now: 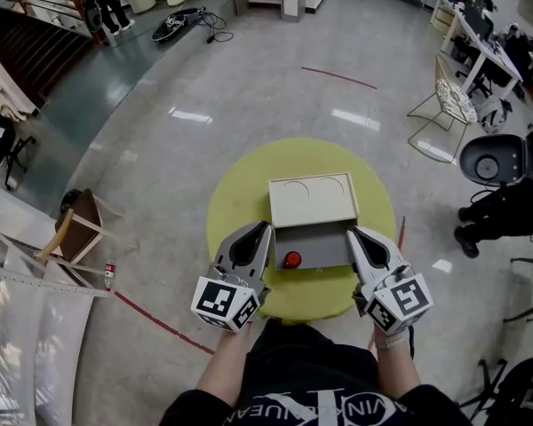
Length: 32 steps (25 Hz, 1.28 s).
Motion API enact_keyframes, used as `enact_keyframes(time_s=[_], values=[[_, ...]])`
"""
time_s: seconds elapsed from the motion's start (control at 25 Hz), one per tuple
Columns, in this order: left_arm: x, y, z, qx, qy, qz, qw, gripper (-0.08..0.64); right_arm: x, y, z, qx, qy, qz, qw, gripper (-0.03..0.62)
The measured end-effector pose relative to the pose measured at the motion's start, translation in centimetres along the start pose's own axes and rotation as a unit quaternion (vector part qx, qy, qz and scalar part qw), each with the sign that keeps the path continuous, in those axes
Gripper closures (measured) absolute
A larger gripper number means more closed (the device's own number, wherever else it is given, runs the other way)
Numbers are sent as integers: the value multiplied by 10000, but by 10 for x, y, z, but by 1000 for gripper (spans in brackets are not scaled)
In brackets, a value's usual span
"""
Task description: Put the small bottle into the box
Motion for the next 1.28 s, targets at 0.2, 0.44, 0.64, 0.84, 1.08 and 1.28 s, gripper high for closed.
enact_keyframes(time_s=[0.2,0.44,0.64,0.84,1.08,1.28], values=[[1,-1,5,60,95,-33,9999,538,-1,0,5,21,1,37,10000,586],[2,-3,12,56,150,-14,9999,538,-6,-1,9,64,5,57,10000,586],[4,-2,16,-7,187,10,9998,538,-5,-1,15,85,-27,61,9999,586],[5,-5,20,-18,187,28,9998,538,-9,-2,19,111,-44,94,9999,586],[10,-9,25,-58,150,50,9999,538,-10,-7,23,78,-71,72,9999,586],[11,-13,28,-84,133,71,9999,538,-11,-10,24,56,-86,71,9999,586]])
Point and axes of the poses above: the fingertips, and each gripper's own axes: z backward along the fingers, x to its right, y out of its top, the point moved 8 cm from there along z, backward along the fingers, and after that the axes turned 15 degrees about -z, right-handed, at the moved point
